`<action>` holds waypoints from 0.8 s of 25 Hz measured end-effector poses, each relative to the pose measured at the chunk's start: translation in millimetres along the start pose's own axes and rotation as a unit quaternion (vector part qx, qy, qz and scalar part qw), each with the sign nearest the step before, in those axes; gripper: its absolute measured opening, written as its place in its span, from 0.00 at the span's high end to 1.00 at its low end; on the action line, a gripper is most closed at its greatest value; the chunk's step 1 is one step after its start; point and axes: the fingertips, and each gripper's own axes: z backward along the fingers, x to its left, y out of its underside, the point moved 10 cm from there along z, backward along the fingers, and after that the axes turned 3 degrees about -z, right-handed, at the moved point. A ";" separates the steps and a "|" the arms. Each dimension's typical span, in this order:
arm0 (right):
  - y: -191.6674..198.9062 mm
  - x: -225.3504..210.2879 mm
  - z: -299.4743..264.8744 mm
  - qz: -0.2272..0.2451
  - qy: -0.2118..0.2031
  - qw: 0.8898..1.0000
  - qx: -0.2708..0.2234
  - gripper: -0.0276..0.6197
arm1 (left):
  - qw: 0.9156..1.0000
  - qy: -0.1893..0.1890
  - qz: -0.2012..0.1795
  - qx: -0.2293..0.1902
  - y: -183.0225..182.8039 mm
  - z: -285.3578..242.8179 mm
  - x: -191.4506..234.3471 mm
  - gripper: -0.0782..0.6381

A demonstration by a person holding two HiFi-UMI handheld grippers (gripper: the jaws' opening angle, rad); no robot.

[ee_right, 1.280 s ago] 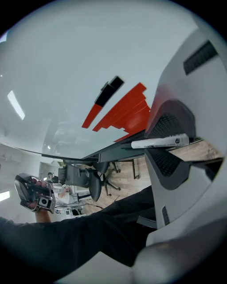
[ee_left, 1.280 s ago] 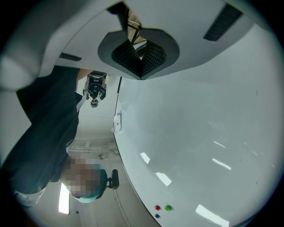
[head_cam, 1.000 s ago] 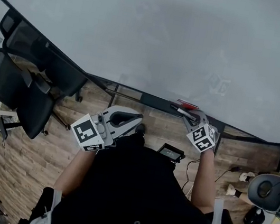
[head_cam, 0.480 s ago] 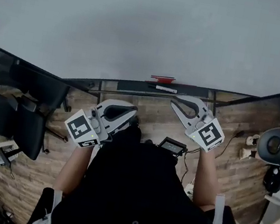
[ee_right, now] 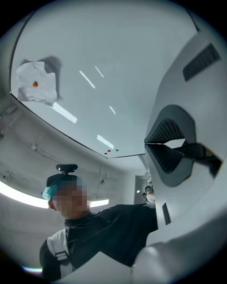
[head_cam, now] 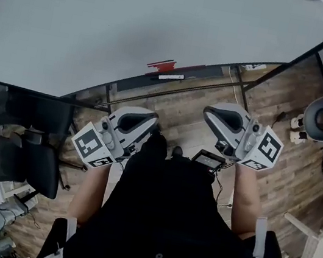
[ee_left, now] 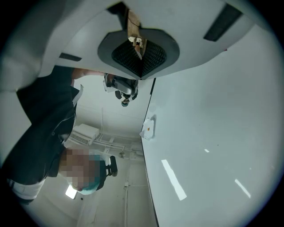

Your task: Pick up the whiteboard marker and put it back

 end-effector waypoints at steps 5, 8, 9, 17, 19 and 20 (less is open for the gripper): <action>-3.7 24.7 39.8 -0.020 -0.024 0.998 -0.058 0.93 | 1.000 0.016 0.004 0.005 11.9 -19.3 -19.9 0.88; -0.4 39.7 59.9 -0.020 -0.015 0.998 -0.065 0.93 | 0.999 0.030 0.016 0.008 21.1 -28.6 -32.1 0.88; 0.7 43.2 65.3 -0.019 -0.011 0.998 -0.065 0.93 | 0.999 0.036 0.021 0.008 24.3 -31.6 -35.2 0.88; 14.1 64.5 107.0 -0.024 0.027 0.997 -0.074 0.93 | 0.995 0.089 0.045 0.015 44.2 -64.0 -60.2 0.88; 13.9 69.1 111.9 -0.020 0.037 0.996 -0.077 0.93 | 0.994 0.100 0.048 0.013 43.3 -69.0 -62.8 0.88; 13.8 71.4 113.1 -0.019 0.040 0.996 -0.078 0.93 | 0.993 0.106 0.049 0.012 42.3 -70.5 -64.5 0.88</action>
